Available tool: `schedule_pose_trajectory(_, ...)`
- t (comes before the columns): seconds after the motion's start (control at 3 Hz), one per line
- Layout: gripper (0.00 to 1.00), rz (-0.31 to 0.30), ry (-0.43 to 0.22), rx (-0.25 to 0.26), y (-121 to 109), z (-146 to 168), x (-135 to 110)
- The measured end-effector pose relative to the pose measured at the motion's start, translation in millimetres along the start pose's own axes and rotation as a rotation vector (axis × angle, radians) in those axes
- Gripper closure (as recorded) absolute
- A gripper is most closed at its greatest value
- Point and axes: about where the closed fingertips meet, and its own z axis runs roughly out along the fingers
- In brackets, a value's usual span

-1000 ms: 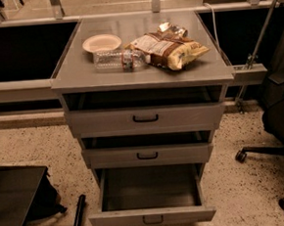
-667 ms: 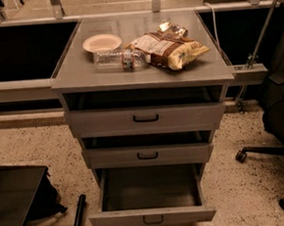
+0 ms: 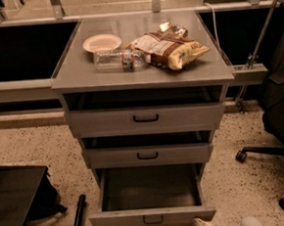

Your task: Close bottom drawer

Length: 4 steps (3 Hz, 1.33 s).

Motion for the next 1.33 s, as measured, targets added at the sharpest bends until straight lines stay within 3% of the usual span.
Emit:
schedule_pose_trajectory(0.33, 0.0, -0.02, -0.025, -0.023, -20.6, 16.6, -3.4)
schedule_pose_trajectory(0.67, 0.0, -0.056, -0.036, -0.022, -60.1, 30.5, -9.8)
schedule_pose_trajectory(1.33, 0.0, -0.133, -0.035, 0.047, -129.7, 31.7, -30.9)
